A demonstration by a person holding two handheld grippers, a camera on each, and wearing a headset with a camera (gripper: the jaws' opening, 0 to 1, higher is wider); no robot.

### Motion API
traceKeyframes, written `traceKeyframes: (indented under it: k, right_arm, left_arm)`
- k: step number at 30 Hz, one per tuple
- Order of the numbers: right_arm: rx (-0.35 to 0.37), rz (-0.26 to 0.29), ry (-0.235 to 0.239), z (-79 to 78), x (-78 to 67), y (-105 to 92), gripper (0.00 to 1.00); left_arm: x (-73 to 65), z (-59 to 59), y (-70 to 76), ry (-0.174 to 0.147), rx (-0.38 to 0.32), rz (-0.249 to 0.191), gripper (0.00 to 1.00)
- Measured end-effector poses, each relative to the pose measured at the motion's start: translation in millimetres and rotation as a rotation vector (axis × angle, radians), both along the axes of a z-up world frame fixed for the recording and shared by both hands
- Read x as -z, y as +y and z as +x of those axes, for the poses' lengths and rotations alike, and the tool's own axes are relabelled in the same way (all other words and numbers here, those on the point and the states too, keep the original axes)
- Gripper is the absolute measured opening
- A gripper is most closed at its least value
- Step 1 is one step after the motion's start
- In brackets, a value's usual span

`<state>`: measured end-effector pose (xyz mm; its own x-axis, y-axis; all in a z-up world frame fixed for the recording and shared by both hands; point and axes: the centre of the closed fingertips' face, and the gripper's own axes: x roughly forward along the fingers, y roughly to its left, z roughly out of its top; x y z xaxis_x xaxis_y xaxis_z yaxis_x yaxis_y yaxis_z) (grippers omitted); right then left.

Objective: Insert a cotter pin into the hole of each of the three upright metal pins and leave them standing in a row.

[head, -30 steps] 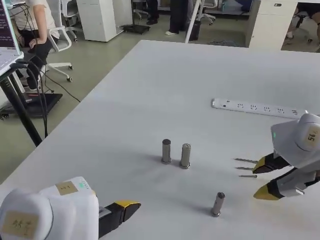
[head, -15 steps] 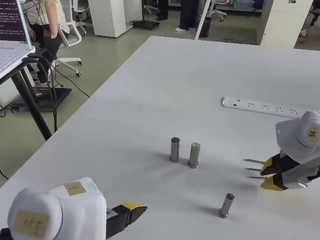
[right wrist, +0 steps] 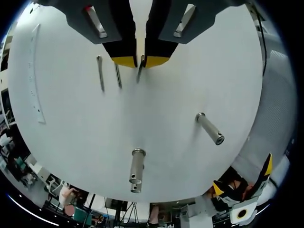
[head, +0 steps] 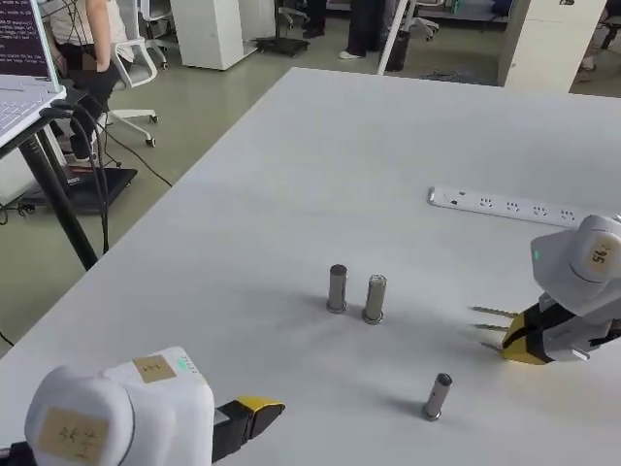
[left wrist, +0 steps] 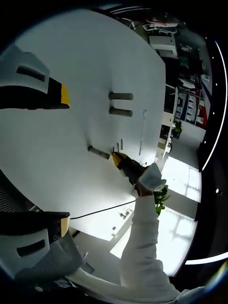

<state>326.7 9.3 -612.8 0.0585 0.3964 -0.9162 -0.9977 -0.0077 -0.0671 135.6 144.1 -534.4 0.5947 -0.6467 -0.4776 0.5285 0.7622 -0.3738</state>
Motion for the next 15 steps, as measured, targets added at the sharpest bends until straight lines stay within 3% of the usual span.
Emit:
traceKeyframes:
  k: [11,13,15]
  right_arm:
    - [0.016,-0.035,-0.017,4.6,1.8,-0.4,0.00]
    - [0.096,-0.036,0.021,5.0,2.2,-1.0,0.00]
    - [0.099,-0.037,0.019,6.9,2.3,-0.3,0.00]
  left_arm:
    - [-2.9,-0.1,-5.9,-0.014,0.010,0.003,0.86]
    - [-3.1,0.1,-6.4,-0.018,0.012,0.005,0.86]
    - [-3.5,0.8,-6.2,-0.022,0.010,0.006,0.86]
